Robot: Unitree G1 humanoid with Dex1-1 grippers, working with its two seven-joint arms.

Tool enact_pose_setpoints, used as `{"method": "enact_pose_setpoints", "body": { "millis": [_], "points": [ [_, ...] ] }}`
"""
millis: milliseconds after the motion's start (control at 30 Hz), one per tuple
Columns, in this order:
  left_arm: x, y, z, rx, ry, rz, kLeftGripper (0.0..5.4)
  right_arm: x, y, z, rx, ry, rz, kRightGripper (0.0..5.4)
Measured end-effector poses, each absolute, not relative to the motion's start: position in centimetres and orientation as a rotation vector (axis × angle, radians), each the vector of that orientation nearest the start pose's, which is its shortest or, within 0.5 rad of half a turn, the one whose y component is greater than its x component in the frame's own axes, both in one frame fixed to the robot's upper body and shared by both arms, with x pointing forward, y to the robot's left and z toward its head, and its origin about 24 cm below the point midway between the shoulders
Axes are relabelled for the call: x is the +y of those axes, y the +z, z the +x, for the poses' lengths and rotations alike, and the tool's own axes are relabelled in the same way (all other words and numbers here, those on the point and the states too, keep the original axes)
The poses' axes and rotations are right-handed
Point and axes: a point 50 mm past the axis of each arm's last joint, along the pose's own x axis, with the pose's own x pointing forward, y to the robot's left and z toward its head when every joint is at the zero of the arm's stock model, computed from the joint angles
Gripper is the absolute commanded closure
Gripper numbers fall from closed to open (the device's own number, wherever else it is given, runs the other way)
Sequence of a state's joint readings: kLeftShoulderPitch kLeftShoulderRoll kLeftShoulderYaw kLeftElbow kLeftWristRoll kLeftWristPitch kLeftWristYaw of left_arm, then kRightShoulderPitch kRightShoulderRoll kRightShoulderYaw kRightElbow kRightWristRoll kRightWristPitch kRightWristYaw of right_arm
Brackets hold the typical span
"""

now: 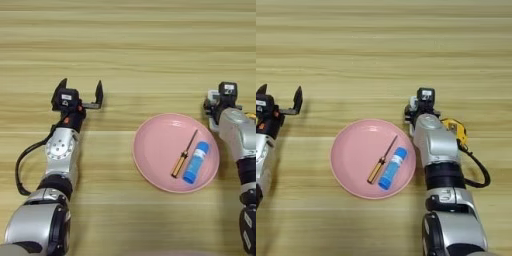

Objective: Move the objects on the table

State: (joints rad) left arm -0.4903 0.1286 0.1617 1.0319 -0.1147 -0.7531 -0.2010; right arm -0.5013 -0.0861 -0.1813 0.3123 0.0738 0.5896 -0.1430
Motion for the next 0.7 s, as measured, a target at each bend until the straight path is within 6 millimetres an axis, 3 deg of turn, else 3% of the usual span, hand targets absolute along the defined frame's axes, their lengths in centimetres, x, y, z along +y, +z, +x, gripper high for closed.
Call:
{"method": "enact_pose_setpoints", "body": {
  "millis": [700],
  "points": [
    [18.2, 2.6, 31.7, -0.218, -0.068, 0.008, 0.00, -16.7, 12.6, 33.4, -0.066, -0.086, -0.136, 2.51]
  ]
}}
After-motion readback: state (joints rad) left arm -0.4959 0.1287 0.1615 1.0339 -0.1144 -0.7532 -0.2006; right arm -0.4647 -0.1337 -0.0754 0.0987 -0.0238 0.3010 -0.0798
